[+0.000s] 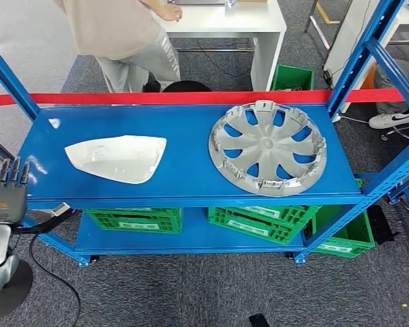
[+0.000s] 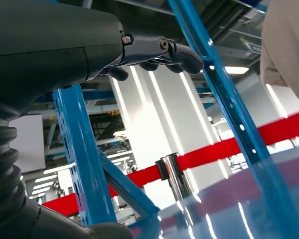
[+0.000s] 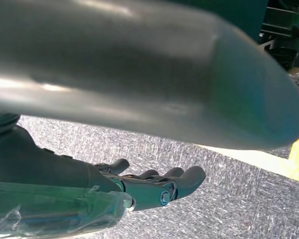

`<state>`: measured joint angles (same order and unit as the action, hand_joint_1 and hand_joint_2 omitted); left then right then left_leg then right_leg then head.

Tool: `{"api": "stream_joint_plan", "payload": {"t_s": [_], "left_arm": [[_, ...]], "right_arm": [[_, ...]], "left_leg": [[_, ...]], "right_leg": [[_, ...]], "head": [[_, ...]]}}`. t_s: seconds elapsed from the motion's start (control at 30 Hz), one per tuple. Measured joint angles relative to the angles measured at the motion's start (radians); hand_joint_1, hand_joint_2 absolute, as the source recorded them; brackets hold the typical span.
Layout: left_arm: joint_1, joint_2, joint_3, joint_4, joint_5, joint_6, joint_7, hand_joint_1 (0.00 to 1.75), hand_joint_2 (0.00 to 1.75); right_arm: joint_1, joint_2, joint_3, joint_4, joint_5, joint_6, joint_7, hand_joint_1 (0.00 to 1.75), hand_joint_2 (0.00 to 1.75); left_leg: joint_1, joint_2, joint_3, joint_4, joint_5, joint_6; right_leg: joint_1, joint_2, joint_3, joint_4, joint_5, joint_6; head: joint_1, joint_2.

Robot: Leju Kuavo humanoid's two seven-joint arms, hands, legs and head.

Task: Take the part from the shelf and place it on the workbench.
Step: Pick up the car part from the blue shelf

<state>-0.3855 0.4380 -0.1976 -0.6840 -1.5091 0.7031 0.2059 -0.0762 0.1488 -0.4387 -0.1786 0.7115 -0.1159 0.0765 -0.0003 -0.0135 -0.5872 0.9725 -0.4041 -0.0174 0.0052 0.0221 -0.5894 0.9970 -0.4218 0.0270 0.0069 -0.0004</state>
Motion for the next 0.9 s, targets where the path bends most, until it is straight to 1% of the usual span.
{"api": "stream_joint_plan", "payload": {"t_s": [0.1,0.2,0.27,0.33,0.47,0.53,0.6,0.73,0.8,0.9], "left_arm": [[-0.009,0.015,-0.040,0.028,0.001,0.000,-0.001,0.00,1.75],[-0.007,0.016,-0.039,0.025,0.016,0.000,-0.057,0.00,1.75],[0.002,0.005,-0.005,0.002,0.048,0.000,-0.116,0.00,1.75],[0.008,-0.010,0.044,-0.024,0.085,0.001,-0.156,0.00,1.75],[0.011,-0.031,0.115,-0.058,0.108,0.001,-0.179,0.00,1.75],[0.013,-0.043,0.145,-0.072,0.113,0.001,-0.210,0.00,1.75],[0.016,-0.065,0.203,-0.095,0.116,0.001,-0.274,0.00,1.75],[0.023,-0.130,0.376,-0.189,0.110,0.001,-0.454,0.00,1.75],[0.032,-0.160,0.449,-0.252,0.099,0.001,-0.510,0.00,1.75],[0.049,-0.201,0.532,-0.355,0.128,0.001,-0.570,0.00,1.75]], "right_arm": [[-0.002,0.000,0.000,0.000,0.001,0.001,0.000,0.00,0.00],[-0.002,0.000,0.000,0.000,0.000,0.001,-0.002,0.00,0.00],[-0.002,0.000,0.000,0.000,0.000,0.000,-0.004,0.00,0.00],[-0.001,0.000,-0.001,0.000,-0.001,0.000,-0.005,0.00,0.00],[0.001,0.000,-0.005,0.000,-0.002,0.000,-0.006,0.00,0.00],[0.001,0.000,-0.007,0.000,-0.002,-0.001,-0.007,0.00,0.00],[0.003,0.000,-0.010,0.000,-0.002,-0.002,-0.008,0.00,0.00],[0.008,0.000,-0.020,0.000,0.001,-0.008,-0.013,0.00,0.00],[0.010,0.000,-0.023,0.000,0.002,-0.010,-0.015,0.00,0.00],[0.011,0.000,-0.030,0.000,0.002,-0.013,-0.019,0.00,0.00]], "left_leg": [[0.000,0.000,0.000,0.000,0.000,0.000],[0.000,0.000,0.000,0.000,0.000,0.000],[0.000,0.000,0.000,0.000,0.000,0.000],[0.000,0.000,0.000,0.000,0.000,0.000],[0.000,0.000,0.000,0.000,0.000,0.000],[0.000,0.000,0.000,0.000,0.000,0.000],[0.000,0.000,0.000,0.000,0.000,0.000],[0.000,0.000,0.000,0.000,0.000,0.000],[0.000,0.000,0.000,0.000,0.000,0.000],[0.000,0.000,0.000,0.000,-0.001,0.000]], "right_leg": [[0.000,0.000,0.000,0.000,0.000,0.000],[0.000,0.000,0.000,0.000,0.000,0.000],[0.000,0.000,0.000,0.000,0.000,0.000],[0.000,0.000,0.000,0.000,0.000,0.000],[0.000,0.000,0.000,0.000,0.000,0.000],[0.000,0.000,0.000,0.000,0.000,0.000],[0.000,0.000,0.000,0.000,0.000,0.000],[0.000,0.000,0.000,0.000,0.000,0.000],[0.000,0.000,0.000,0.000,0.000,0.000],[0.000,0.000,0.000,0.000,0.000,0.000]], "head": [[0.000,0.000],[0.000,0.000],[0.000,0.000],[0.000,0.000],[0.000,0.000],[0.000,0.000],[0.000,0.000],[0.000,0.000],[0.000,0.000],[0.000,0.000]]}}
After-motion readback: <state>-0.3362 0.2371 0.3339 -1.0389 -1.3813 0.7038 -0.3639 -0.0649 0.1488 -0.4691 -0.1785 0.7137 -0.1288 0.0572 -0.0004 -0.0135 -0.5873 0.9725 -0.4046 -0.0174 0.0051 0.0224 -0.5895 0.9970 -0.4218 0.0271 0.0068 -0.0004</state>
